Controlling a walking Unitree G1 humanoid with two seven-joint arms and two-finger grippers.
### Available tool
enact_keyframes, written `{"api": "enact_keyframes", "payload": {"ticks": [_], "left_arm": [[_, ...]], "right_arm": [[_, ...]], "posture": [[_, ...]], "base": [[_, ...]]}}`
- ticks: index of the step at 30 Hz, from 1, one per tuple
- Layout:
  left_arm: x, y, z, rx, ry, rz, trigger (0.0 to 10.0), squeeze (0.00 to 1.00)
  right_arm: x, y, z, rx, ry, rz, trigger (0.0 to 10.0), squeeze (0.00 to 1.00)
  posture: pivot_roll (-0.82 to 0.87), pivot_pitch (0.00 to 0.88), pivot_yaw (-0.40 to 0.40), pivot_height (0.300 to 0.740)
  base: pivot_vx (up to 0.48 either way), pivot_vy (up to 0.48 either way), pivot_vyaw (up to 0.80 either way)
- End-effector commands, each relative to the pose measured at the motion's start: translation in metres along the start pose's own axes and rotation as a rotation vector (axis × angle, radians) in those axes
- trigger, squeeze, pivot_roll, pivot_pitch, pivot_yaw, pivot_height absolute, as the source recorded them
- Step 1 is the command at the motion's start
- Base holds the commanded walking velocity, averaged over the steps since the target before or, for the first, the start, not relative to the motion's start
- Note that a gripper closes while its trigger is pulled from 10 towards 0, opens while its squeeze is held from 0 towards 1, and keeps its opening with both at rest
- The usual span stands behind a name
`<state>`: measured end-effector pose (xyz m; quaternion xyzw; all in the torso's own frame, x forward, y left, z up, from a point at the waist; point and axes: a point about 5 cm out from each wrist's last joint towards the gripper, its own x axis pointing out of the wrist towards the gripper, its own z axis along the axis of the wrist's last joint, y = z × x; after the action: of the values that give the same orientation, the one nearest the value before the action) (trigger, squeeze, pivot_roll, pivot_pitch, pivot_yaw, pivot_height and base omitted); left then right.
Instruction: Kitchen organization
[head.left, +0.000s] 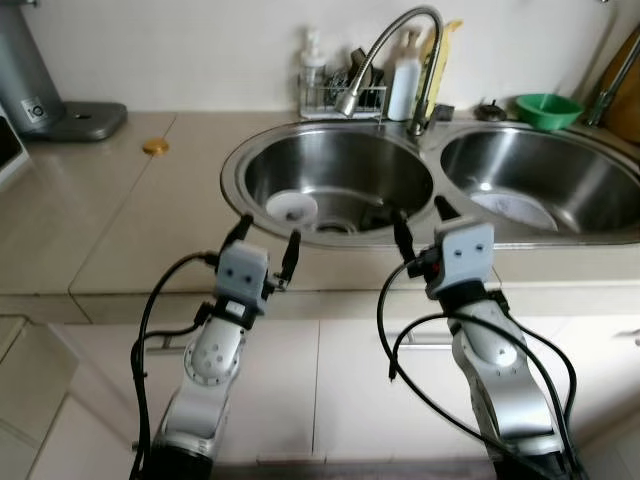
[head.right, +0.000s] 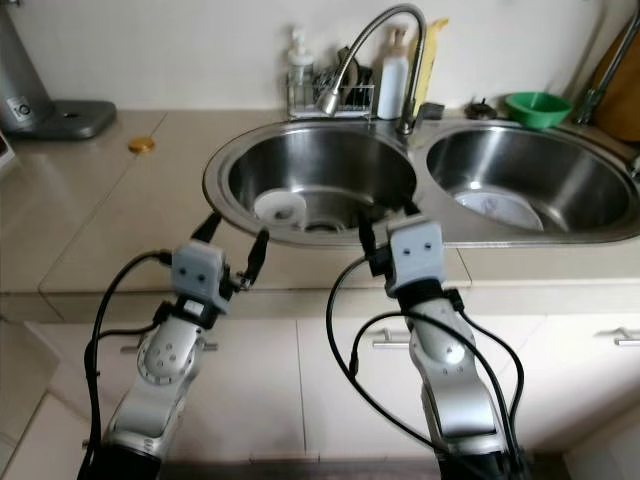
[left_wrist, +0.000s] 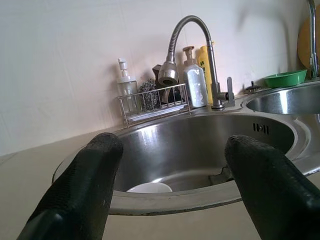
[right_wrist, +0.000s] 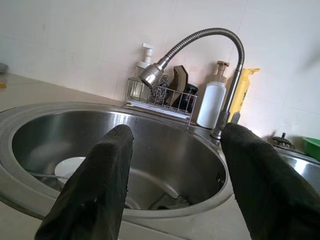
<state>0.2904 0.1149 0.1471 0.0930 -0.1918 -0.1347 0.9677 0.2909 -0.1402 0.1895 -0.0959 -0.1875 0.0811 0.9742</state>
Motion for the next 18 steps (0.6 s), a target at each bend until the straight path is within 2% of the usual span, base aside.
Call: {"api": "enact_keyframes", "payload": {"ticks": [1, 4, 9, 10, 15, 18], "left_arm": [[-0.0005, 0.0005, -0.0009, 0.014, 0.002, -0.006, 10.0, 0.0], [-0.0005, 0.0005, -0.0009, 0.013, 0.001, -0.007, 10.0, 0.0], [-0.0004, 0.0008, -0.0009, 0.019, 0.0, -0.008, 10.0, 0.0], [-0.0003, 0.0007, -0.0008, 0.019, -0.001, -0.009, 10.0, 0.0], [-0.0001, 0.0003, 0.0001, 0.017, -0.01, -0.012, 10.0, 0.0], [0.0001, 0.0002, -0.0007, 0.004, -0.002, -0.012, 10.0, 0.0]], "right_arm": [[0.0011, -0.0002, 0.0023, -0.001, -0.01, -0.002, 10.0, 0.0], [0.0012, -0.0002, 0.0027, 0.003, -0.014, -0.003, 10.0, 0.0], [0.0009, 0.0003, 0.0032, 0.006, -0.024, 0.002, 10.0, 0.0], [0.0007, 0.0002, 0.0032, 0.006, -0.025, 0.002, 10.0, 0.0], [0.0006, 0.0011, 0.003, 0.007, -0.031, 0.004, 10.0, 0.0], [0.0003, 0.0012, 0.0023, 0.007, -0.032, 0.005, 10.0, 0.0]], "posture": [[0.03, 0.0, 0.0, 0.74], [0.03, 0.0, 0.0, 0.74], [0.04, 0.0, 0.0, 0.74], [0.04, 0.0, 0.0, 0.74], [0.04, 0.0, 0.002, 0.74], [0.03, 0.0, 0.004, 0.74]], "base": [[0.0, -0.442, 0.0], [0.0, -0.467, -0.53], [0.0, -0.48, 0.0], [0.0, 0.0, 0.0], [0.0, 0.0, -0.8], [0.0, 0.0, 0.0]]}}
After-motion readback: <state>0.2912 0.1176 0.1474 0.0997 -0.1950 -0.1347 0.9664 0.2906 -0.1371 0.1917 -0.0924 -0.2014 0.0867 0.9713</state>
